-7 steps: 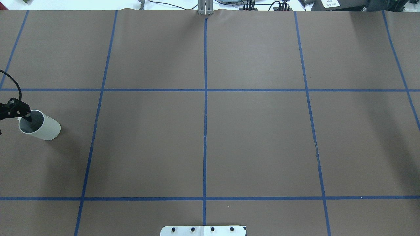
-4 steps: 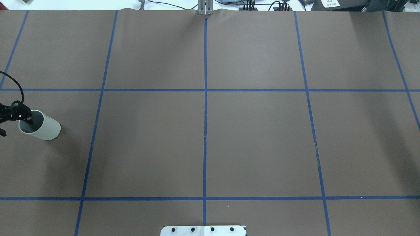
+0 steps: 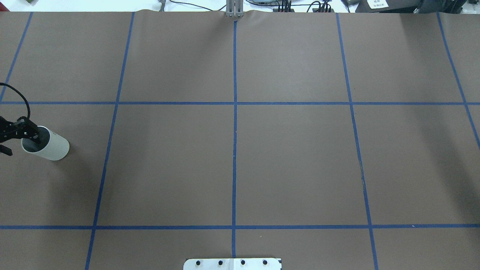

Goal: Left arm hands cup to right arm to dump lemon

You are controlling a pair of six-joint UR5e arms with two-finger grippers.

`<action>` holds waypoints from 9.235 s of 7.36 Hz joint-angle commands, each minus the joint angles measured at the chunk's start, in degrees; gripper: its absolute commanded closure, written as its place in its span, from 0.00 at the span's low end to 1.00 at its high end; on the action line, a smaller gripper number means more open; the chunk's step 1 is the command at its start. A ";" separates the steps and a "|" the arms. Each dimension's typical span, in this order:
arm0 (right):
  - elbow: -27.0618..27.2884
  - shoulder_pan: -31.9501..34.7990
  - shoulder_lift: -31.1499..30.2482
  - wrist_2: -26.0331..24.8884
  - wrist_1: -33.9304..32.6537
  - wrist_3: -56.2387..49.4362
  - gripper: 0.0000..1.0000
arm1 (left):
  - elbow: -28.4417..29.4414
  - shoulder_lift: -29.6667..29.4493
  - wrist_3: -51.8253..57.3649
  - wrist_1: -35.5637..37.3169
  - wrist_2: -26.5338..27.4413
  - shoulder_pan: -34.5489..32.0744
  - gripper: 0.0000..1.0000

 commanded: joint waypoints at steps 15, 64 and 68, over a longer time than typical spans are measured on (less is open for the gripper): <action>1.24 -0.09 1.13 2.29 0.09 0.00 0.00 | -4.24 -8.75 0.62 10.31 -5.06 -6.92 1.00; -6.84 -59.50 26.46 -50.89 77.96 35.95 0.01 | 15.63 -68.38 -10.09 42.19 -12.79 10.91 1.00; -6.75 -59.50 26.63 -50.89 77.96 36.47 0.02 | 15.71 -68.73 -10.09 42.10 -12.88 10.91 1.00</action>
